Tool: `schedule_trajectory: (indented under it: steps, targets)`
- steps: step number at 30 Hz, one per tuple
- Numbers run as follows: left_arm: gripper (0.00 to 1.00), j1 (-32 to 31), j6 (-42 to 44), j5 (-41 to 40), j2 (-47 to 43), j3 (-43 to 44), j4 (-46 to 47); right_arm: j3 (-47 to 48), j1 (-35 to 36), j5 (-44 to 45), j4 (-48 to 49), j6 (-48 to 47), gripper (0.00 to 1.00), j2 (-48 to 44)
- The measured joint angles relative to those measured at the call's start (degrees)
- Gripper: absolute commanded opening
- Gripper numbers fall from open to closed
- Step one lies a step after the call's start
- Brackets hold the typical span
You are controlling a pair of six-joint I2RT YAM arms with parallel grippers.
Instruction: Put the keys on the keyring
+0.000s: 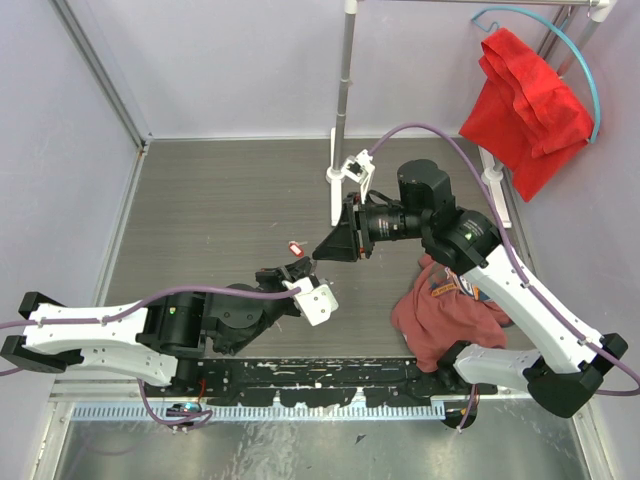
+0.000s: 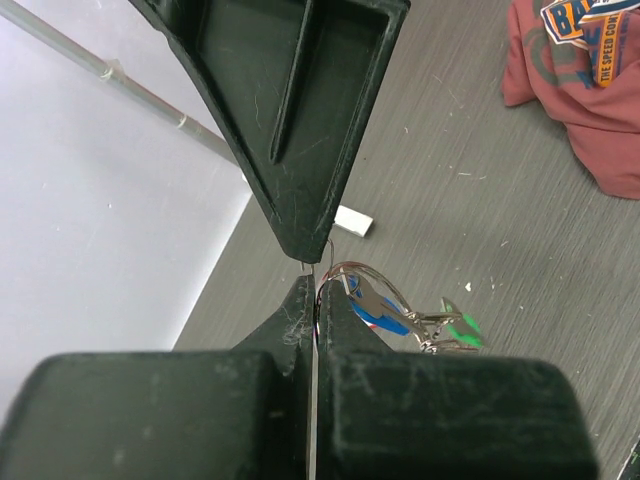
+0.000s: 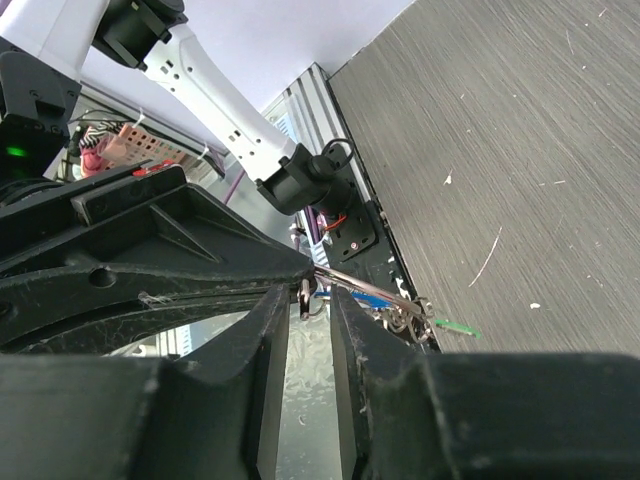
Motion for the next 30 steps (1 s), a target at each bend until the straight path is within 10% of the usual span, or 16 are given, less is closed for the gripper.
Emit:
schedule_trajectory:
  steps: [12,18,20,30]
  targets:
    - [0.02,0.0,0.3,-0.1,0.3,0.0,0.2,0.0,0.3,-1.1,0.2,0.3,0.01,0.4]
    - [0.5,0.0,0.3,-0.3,0.2,0.0,0.7,0.0,0.5,-0.5,0.2,0.2,0.01,0.3]
    - [0.8,0.0,0.2,-0.3,0.0,0.0,1.4,0.1,0.6,1.1,-0.1,0.0,0.01,0.0]
    - [0.87,0.0,-2.5,-2.2,-5.5,0.0,3.5,4.0,0.6,14.6,-2.9,0.5,0.01,-2.9]
